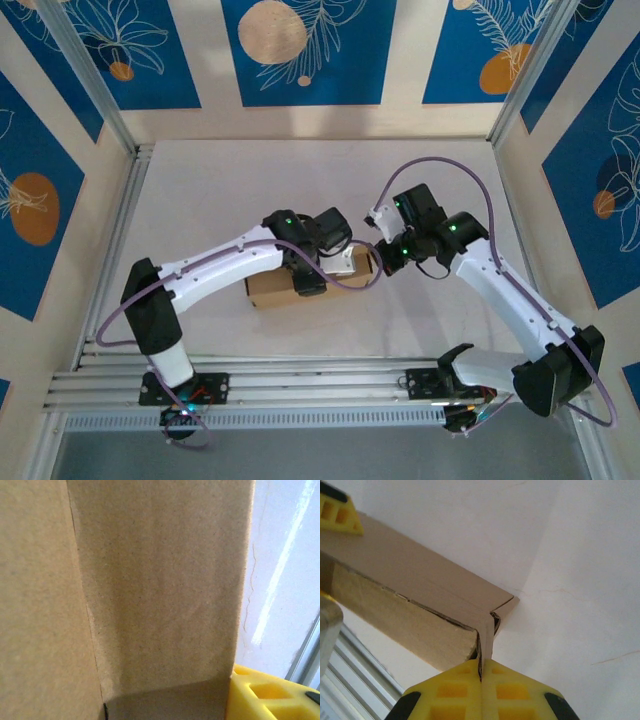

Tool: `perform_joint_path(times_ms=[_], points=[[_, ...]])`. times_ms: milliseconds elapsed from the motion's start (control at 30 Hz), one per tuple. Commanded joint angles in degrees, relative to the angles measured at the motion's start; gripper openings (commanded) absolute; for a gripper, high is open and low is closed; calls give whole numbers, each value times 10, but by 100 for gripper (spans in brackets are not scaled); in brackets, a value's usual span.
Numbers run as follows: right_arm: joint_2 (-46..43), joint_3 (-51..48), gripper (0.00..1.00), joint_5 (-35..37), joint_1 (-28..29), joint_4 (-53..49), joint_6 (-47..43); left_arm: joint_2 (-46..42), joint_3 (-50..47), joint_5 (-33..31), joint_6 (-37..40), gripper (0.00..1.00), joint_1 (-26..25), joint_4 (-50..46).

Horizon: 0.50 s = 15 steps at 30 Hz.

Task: Fold the paper box

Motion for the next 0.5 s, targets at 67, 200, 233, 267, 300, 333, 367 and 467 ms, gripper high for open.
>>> perform_joint_path(times_ms=[67, 200, 233, 267, 300, 333, 367, 467], points=[[12, 3, 0, 18, 25, 13, 194, 20, 14, 15, -15, 55, 14, 28], [16, 2, 0, 68, 55, 24, 219, 23, 18, 26, -17, 56, 22, 26], [15, -2, 0, 82, 62, 26, 220, 23, 19, 30, -19, 56, 25, 26], [14, -6, 0, 98, 70, 30, 221, 23, 21, 32, -20, 56, 27, 25], [12, -15, 0, 113, 75, 37, 220, 24, 24, 35, -22, 56, 30, 25], [10, -23, 0, 125, 77, 41, 220, 25, 26, 38, -23, 56, 31, 24], [8, -29, 0, 137, 78, 43, 221, 25, 28, 42, -24, 56, 32, 22], [-8, -58, 0, 166, 81, 60, 221, 27, 29, 46, -26, 56, 36, 20]])
